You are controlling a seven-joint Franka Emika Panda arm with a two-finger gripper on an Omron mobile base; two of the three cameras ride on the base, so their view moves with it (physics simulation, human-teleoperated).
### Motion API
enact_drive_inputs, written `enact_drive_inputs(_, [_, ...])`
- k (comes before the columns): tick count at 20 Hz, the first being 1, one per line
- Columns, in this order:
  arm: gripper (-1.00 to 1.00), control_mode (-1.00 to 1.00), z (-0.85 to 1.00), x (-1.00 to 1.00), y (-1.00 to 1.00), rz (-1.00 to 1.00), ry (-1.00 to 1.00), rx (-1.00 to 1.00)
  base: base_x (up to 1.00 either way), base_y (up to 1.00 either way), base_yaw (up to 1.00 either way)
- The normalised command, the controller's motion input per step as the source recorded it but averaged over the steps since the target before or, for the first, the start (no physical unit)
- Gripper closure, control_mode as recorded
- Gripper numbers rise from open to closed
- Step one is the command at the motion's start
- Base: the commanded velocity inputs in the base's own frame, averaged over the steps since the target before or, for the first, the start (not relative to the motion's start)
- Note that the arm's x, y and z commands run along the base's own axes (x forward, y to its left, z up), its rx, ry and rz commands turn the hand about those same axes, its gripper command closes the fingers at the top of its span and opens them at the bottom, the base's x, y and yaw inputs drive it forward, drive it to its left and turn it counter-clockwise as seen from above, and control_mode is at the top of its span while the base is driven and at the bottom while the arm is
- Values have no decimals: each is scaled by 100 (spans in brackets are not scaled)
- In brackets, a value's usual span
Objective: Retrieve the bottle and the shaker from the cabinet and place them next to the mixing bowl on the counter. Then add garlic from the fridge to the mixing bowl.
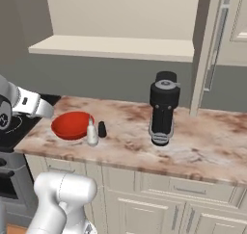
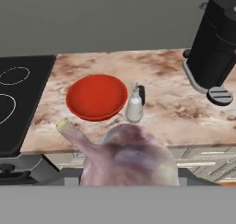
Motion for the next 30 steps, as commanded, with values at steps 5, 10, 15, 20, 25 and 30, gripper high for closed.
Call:
enact_drive_inputs(5, [100,100,0,0,0,0,0,0,52,31,-1])
enact_drive_inputs(10, [100,100,0,0,0,0,0,0,50,28,-2])
enact_drive_inputs(15, [100,100,0,0,0,0,0,0,2,0,0])
enact_drive_inputs(20, [100,100,0,0,0,0,0,0,0,0,0])
enact_drive_inputs(25, [100,-100,0,17,0,1,4,0,0,0,0])
enact_drive_inputs(30, [100,-100,0,42,0,7,23,0,0,0,0])
